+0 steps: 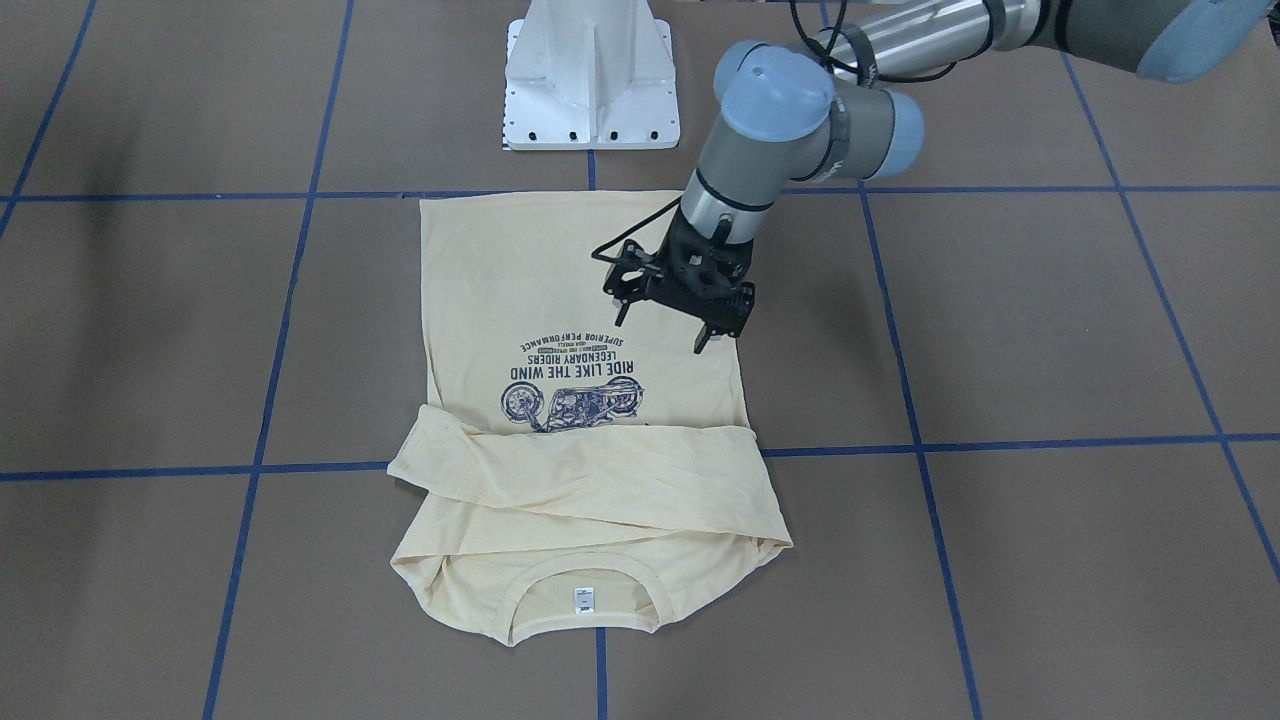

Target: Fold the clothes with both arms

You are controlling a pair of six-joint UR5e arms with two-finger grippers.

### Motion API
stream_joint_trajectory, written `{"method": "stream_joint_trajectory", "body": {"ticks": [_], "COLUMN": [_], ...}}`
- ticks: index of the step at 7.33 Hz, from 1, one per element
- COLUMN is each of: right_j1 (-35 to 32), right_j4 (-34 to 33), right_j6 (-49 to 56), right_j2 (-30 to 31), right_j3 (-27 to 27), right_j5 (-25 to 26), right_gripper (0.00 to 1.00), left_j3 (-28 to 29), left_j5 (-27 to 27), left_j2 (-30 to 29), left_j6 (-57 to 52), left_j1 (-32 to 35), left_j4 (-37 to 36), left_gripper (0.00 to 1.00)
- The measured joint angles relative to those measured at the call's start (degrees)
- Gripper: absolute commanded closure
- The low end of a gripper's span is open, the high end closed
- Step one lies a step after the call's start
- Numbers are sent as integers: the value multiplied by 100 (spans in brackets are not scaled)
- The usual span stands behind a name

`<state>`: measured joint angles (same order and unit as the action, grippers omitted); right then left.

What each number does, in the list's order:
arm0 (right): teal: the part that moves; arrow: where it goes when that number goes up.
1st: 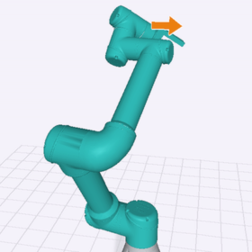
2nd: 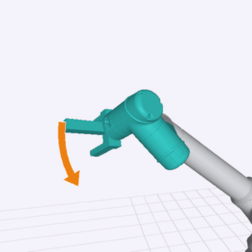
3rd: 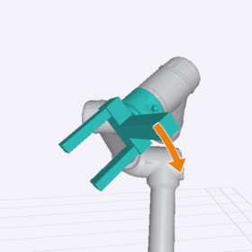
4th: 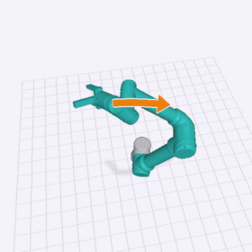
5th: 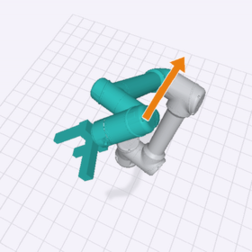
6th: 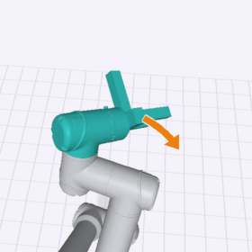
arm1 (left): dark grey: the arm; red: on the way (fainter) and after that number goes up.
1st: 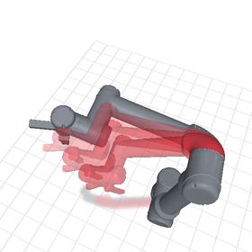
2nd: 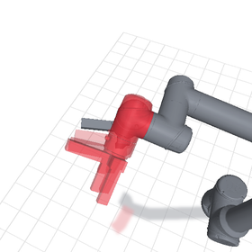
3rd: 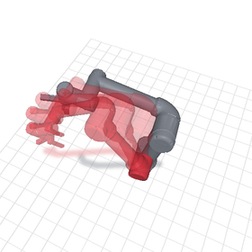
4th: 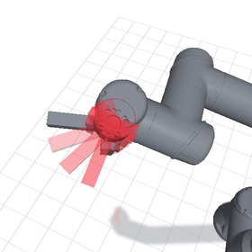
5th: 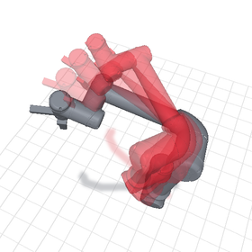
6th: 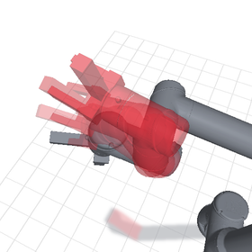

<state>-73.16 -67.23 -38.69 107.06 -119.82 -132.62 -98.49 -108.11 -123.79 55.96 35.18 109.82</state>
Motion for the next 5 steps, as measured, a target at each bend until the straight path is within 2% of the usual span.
{"method": "stream_joint_trajectory", "body": {"ticks": [2, 3, 5], "right_j1": [1096, 1796, 3305], "right_j4": [590, 653, 681], "right_j6": [-1479, -2196, -3465], "right_j2": [166, 195, 208], "right_j3": [-399, -624, -877], "right_j5": [547, 1082, 2441], "right_gripper": [0, 0, 0], "left_j3": [-1150, -1480, -1741], "left_j5": [34, 48, 272], "left_j2": [1057, 1418, 1784], "left_j6": [-2, 24, 311], "left_j1": [-59, -125, -442], "left_j4": [-47, -48, -30], "left_gripper": [0, 0, 0]}}
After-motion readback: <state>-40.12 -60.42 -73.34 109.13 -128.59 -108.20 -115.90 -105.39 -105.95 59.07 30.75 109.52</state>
